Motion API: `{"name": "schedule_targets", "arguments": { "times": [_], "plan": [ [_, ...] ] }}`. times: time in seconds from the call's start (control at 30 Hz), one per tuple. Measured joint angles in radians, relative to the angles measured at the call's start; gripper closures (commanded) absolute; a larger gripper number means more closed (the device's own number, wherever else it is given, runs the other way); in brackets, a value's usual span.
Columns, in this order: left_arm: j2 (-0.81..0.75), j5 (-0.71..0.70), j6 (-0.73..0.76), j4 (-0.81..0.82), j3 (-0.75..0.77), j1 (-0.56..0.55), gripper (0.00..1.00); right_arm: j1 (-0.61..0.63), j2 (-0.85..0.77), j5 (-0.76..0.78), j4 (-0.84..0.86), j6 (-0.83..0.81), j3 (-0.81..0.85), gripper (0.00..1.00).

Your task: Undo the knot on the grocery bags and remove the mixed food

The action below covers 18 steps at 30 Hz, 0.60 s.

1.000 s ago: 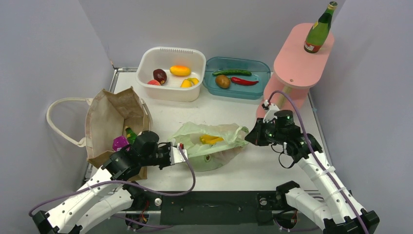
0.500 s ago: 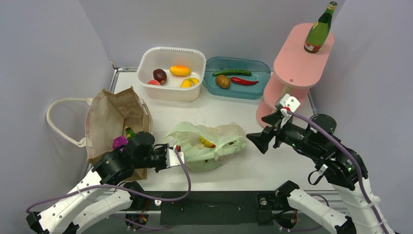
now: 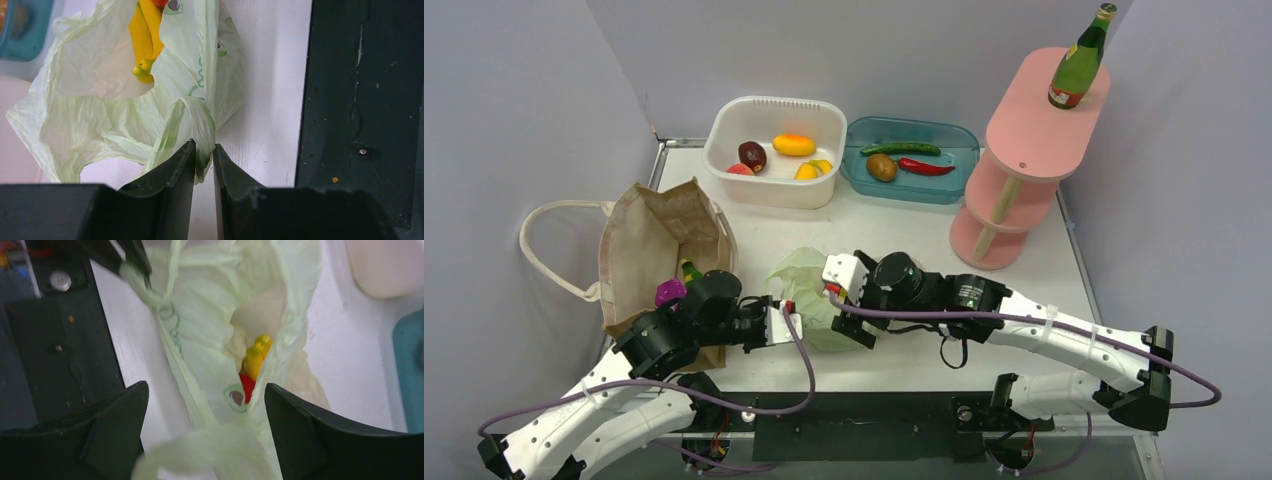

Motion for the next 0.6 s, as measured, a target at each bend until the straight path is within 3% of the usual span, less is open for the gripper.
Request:
{"name": "schedule_targets", "arguments": {
  "times": [0.07,0.13,0.2,0.27,0.5,0.6],
  "plan": [
    [-0.018,-0.002,0.019,0.0,-0.005,0.0,0.82,0.011,-0.001,0.028,-0.022,-0.041,-0.064,0.25],
    [-0.046,-0.006,0.038,-0.001,-0.022,-0.001,0.85,0.0,-0.004,0.058,-0.027,-0.077,-0.104,0.39],
    [-0.078,-0.01,0.053,-0.009,-0.042,-0.003,0.89,-0.05,-0.005,0.09,-0.031,-0.105,-0.127,0.42],
    [-0.117,-0.012,0.069,-0.03,-0.063,-0.004,0.99,-0.121,-0.006,0.113,-0.042,-0.115,-0.134,0.45],
    [-0.221,-0.041,0.127,-0.122,-0.116,-0.004,1.0,-0.32,-0.1,0.139,-0.11,-0.182,-0.142,0.55],
    [-0.232,-0.05,0.154,-0.155,-0.119,-0.004,1.0,-0.404,-0.125,0.129,-0.134,-0.214,-0.141,0.69]
  ]
}}
